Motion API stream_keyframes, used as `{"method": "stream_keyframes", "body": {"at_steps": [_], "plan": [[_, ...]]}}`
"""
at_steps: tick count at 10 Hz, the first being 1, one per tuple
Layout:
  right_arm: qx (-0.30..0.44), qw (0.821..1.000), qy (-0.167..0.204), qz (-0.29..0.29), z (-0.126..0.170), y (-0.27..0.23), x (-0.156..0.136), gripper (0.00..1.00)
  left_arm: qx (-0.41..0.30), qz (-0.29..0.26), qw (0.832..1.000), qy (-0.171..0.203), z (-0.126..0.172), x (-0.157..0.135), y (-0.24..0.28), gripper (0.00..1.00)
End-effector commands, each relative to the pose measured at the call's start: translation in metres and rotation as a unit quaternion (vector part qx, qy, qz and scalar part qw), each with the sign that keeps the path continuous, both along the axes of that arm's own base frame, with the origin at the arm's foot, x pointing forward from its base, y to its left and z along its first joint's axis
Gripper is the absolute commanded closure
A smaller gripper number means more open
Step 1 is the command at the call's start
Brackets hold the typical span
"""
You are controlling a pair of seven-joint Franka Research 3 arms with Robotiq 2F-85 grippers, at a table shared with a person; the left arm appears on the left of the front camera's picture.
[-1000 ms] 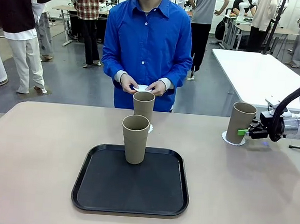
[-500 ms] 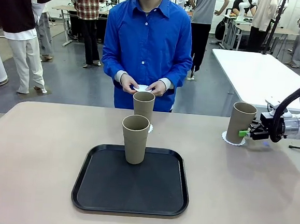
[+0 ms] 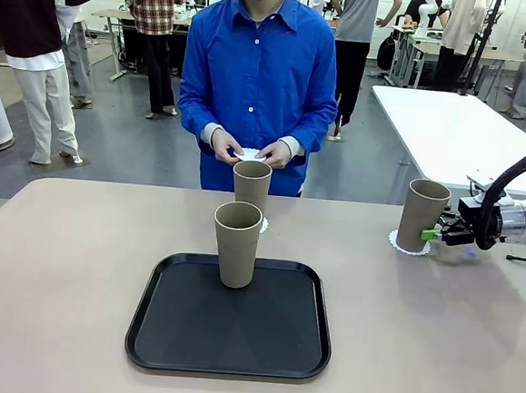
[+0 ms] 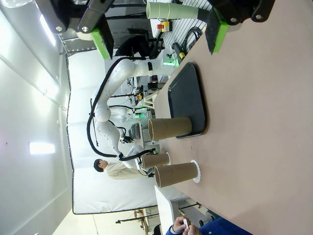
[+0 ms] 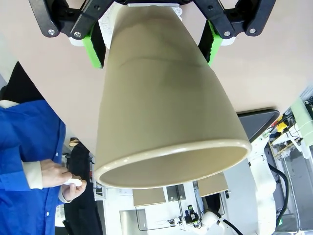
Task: Place coasters on the table and set cups on them.
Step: Take one Reusable plastic cup from the Flat Tray and place it on a coaster set by the human.
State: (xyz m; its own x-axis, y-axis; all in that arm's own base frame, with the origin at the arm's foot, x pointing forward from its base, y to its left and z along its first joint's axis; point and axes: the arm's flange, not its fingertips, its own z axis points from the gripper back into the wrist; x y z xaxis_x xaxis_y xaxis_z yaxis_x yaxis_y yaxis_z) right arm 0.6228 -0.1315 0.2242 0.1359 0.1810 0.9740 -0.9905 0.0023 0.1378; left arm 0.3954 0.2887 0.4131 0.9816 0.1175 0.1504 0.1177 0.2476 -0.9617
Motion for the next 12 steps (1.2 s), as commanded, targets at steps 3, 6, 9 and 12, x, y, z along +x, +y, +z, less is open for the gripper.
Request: {"method": "stream_keyframes", "body": {"at_steps": [3, 6, 9, 12], "plan": [[0.004, 1.000, 0.012, 0.008, 0.003, -0.012, 0.007, 0.00, -0.004, 0.005, 1.000, -0.001, 0.003, 0.001, 0.001, 0.00], [0.003, 1.000, 0.014, 0.009, 0.005, -0.022, 0.006, 0.00, -0.004, 0.005, 1.000, -0.001, 0.003, 0.001, 0.001, 0.00], [-0.005, 1.000, 0.014, 0.003, 0.011, -0.037, 0.001, 0.00, -0.004, 0.005, 1.000, -0.001, 0.003, 0.001, 0.001, 0.00], [-0.032, 0.999, 0.019, -0.006, 0.023, -0.054, -0.008, 0.00, -0.004, 0.005, 1.000, -0.001, 0.003, 0.001, 0.001, 0.00]]}}
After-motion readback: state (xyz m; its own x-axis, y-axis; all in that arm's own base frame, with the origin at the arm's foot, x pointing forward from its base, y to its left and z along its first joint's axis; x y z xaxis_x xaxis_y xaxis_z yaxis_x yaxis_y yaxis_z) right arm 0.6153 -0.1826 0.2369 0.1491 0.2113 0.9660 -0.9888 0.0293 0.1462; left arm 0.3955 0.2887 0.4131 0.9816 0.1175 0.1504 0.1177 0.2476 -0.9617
